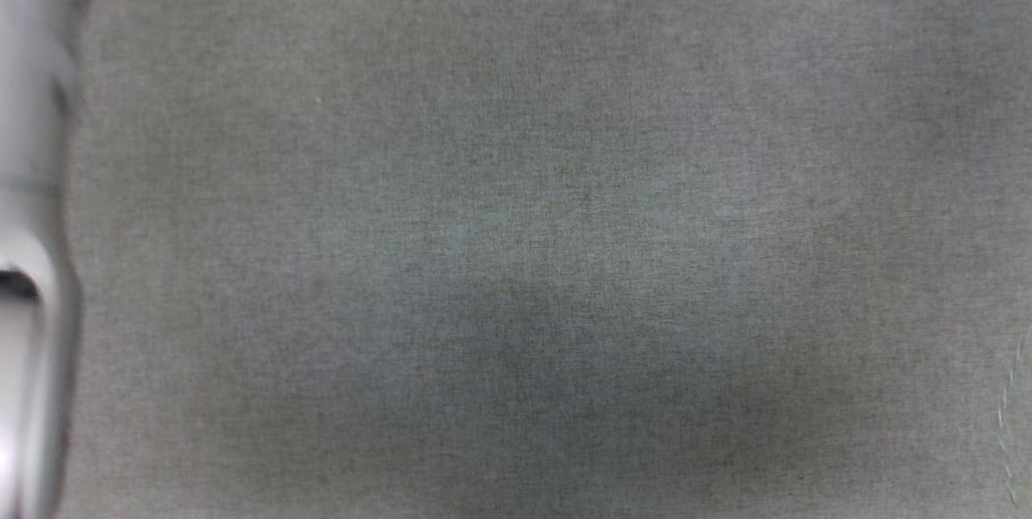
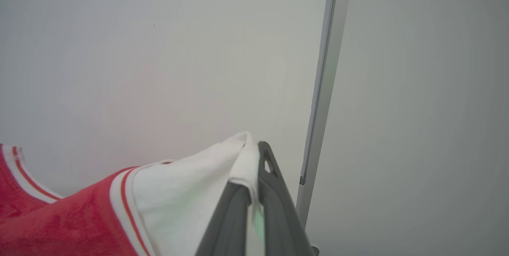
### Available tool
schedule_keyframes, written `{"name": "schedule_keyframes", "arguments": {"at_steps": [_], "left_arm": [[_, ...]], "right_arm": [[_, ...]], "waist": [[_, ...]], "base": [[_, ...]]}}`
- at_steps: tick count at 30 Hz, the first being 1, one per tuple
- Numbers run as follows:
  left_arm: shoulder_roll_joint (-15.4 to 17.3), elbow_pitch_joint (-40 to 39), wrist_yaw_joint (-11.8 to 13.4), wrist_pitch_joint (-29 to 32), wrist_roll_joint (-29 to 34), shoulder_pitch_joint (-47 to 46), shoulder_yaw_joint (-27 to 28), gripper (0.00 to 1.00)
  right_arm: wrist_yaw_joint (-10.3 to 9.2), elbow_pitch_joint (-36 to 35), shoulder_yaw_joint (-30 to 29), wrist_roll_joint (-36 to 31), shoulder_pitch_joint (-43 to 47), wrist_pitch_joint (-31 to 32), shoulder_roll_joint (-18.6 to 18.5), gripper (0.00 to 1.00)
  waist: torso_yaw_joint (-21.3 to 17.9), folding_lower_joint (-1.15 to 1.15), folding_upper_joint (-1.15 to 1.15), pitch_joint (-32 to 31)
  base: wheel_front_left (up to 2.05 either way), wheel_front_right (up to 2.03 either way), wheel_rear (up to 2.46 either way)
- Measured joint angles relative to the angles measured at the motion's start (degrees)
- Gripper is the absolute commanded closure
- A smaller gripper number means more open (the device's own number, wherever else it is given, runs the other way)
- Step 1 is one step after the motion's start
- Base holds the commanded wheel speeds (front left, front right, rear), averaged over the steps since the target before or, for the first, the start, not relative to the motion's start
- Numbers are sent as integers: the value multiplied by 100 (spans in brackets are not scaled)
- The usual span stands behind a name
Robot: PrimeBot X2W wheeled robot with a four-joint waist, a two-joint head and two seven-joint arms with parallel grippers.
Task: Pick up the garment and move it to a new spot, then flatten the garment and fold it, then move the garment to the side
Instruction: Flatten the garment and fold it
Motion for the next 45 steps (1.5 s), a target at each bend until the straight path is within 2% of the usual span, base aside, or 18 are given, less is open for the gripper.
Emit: {"name": "schedule_keyframes", "arguments": {"at_steps": [3,6,11,19,24,31,36,45], "left_arm": [[151,-717,-15,49,-503,799,-81,100],[459,-1475,-15,100,-978,1697,-132,100],[839,-2715,-15,45,-1640,3188,-91,100],[1332,-4420,-16,-58,-1993,5583,-107,100],[1399,-5339,68,-131,-2146,6965,318,100],[1575,-6408,125,-132,-2034,8747,275,100],[1689,-6701,214,-133,-1987,9505,212,100],[1836,-7333,299,-141,-2001,10412,495,100]], "right_arm": [[0,-413,327,377,561,105,-178,100],[0,-914,625,784,1179,202,-392,100],[0,-1828,959,1459,2198,346,-936,100],[0,-3457,1271,2212,4125,725,-1688,100],[0,-4276,1058,2375,5326,922,-2013,100],[0,-5288,500,2163,6740,1382,-2248,100],[0,-5881,-118,2012,7699,1803,-2214,100],[0,-7007,-1318,1584,9201,2630,-1795,100]], "waist": [[17,0,0,-112],[23,0,0,-257],[43,0,0,-558],[81,0,0,-1092],[79,0,0,-1364],[-7,-1,0,-1570],[-20,0,0,-1630],[-43,0,0,-1632]], "base": [[0,0,0],[0,0,0],[0,0,0],[0,0,0],[0,0,0],[0,0,0],[0,0,0],[0,0,0]]}}
